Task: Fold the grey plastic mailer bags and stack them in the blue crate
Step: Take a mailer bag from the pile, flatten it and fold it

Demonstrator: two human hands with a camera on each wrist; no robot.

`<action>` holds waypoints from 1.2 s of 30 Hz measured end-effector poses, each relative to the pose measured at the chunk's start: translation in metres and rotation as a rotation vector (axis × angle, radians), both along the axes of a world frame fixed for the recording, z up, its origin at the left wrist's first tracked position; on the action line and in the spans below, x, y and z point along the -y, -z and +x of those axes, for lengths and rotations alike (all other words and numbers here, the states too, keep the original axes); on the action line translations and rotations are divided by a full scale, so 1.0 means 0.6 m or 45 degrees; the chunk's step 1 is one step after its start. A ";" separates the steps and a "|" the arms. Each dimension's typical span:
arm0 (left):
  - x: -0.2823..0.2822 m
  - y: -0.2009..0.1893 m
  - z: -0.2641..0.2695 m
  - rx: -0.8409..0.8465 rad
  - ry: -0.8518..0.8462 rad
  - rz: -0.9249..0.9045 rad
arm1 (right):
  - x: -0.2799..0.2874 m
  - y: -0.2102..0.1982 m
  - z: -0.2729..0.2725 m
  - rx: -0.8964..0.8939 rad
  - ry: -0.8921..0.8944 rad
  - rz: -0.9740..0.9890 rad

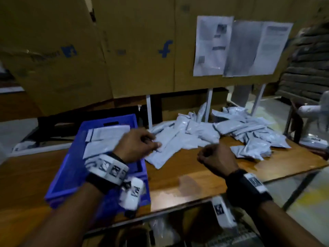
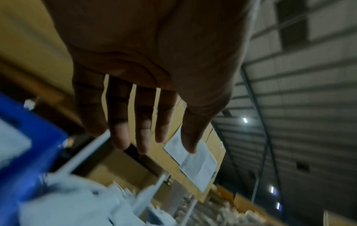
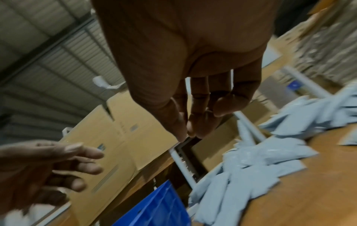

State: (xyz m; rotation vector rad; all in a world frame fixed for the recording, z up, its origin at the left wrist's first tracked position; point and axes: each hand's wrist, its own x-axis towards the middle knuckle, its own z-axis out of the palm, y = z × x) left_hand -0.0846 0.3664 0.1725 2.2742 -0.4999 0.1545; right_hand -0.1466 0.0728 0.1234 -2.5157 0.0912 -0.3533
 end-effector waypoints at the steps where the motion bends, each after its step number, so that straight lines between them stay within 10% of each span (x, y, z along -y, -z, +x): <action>1: 0.027 0.017 0.002 -0.018 -0.002 -0.056 | 0.016 0.008 -0.005 0.013 0.009 -0.008; 8: 0.182 0.173 0.070 -0.167 -0.221 -0.289 | 0.101 0.043 0.049 -0.011 0.036 0.112; 20: 0.213 0.376 0.352 -0.540 -0.984 -0.786 | 0.152 0.163 0.409 -0.211 -0.152 0.315; 36: 0.228 0.345 0.388 -0.716 -1.138 -0.974 | 0.227 0.188 0.524 -0.260 -0.426 0.330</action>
